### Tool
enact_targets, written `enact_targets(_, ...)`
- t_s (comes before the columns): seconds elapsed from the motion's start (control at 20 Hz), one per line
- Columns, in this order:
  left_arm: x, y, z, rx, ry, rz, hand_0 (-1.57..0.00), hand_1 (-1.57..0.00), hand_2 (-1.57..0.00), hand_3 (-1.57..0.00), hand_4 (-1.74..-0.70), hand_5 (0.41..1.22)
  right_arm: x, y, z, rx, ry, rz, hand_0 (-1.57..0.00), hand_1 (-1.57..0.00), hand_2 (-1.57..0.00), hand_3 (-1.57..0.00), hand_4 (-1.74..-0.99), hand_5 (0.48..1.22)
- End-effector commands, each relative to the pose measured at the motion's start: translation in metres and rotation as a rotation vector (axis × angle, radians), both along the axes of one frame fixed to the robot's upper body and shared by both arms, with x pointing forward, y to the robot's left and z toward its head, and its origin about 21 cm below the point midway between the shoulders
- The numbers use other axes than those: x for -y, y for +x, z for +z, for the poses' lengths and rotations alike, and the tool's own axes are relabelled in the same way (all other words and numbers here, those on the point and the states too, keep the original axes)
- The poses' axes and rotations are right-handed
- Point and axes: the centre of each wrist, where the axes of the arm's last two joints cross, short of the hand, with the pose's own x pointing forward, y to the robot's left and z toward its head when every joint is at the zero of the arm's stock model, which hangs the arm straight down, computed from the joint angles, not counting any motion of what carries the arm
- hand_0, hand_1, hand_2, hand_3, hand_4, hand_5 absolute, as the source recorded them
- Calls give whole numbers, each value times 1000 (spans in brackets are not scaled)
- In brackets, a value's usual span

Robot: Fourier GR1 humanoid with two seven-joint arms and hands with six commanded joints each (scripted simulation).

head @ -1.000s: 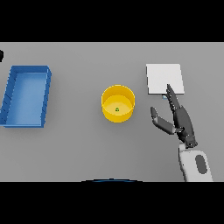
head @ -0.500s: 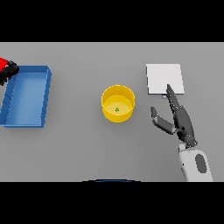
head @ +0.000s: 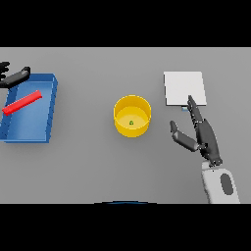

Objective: Pick up the red beaker and tilt it to pour out 1 green nut into yellow bowl. Pick up the yellow bowl and place it on the metallic measuring scale.

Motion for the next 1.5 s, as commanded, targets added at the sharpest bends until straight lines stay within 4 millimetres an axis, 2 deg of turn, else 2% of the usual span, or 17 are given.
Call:
enact_targets(0.0, 0, 0, -1, -8, 7, 0, -205, -173, -156, -97, -778, 655, 0, -1, 1, 1, -9, -4, 1, 1, 1, 1, -1308, 717)
enact_targets(0.1, -5, 0, -2, -10, 32, -5, -131, -111, -99, -61, -760, 655, -2, 0, 2, -5, -22, -11, 1, 1, 1, 1, -1305, 717)
enact_targets(0.25, -1, -1, -9, 32, 36, -6, -67, -56, -50, -31, -734, 658, -11, 5, 5, -26, -6, -11, 1, 1, 1, 1, -1279, 713)
enact_targets(0.35, 3, 1, -10, 60, 8, -1, -42, -36, -32, -19, -728, 664, -15, 7, 10, -24, -74, -21, 1, 1, 1, 1, -1281, 688)
enact_targets(0.45, 3, 2, -10, 82, 7, -1, -27, -22, -20, -12, -718, 675, -16, 15, 18, -22, -177, -14, 1, 1, 1, 1, -1222, 662)
enact_targets(0.55, 2, 2, -9, 101, -11, -4, -17, -14, -12, -7, -720, 685, -16, 23, 31, 44, -205, 103, -13, 1, 1, 1, -1167, 672)
enact_targets(0.65, 4, 1, -5, 122, -19, -20, -10, -9, -8, -4, -726, 700, -20, 35, 40, 70, -276, 222, -8, 1, 1, 1, -1202, 683)
enact_targets(0.7, 4, 1, -5, 122, -23, -17, -8, -7, -6, -3, -732, 707, -20, 42, 49, 88, -353, 272, -6, 1, 1, 1, -1231, 677)
enact_targets(0.8, 2, -2, -9, 118, -21, -18, -5, -4, -3, -2, -739, 709, -26, 49, 54, 95, -498, 341, -3, 1, 1, 1, -1260, 656)
enact_targets(0.85, 4, -2, -9, 124, -26, -29, -4, -3, -3, -1, -740, 709, -30, 52, 51, 82, -546, 360, -3, 1, 1, 1, -1255, 648)
enact_targets(0.95, 2, -2, -9, 118, -36, -24, -2, -2, -1, 0, -746, 709, -42, 59, 60, 135, -704, 449, -1, 1, 1, 1, -1234, 627)
enact_targets(1.1, 3, -5, -12, 116, -39, -23, -1, 0, 0, 0, -751, 713, -52, 68, 67, 163, -841, 537, 0, 1, 1, 1, -1229, 616)
enact_targets(1.25, 2, -3, -13, 127, -47, -28, 0, 0, 0, 1, -755, 716, -64, 78, 78, 183, -940, 642, 0, 1, 1, 1, -1231, 625)
enact_targets(1.45, 0, -2, -15, 131, -74, -29, 1, 1, 1, 1, -766, 721, -78, 85, 79, 170, -1034, 737, 1, 1, 1, 1, -1210, 641)
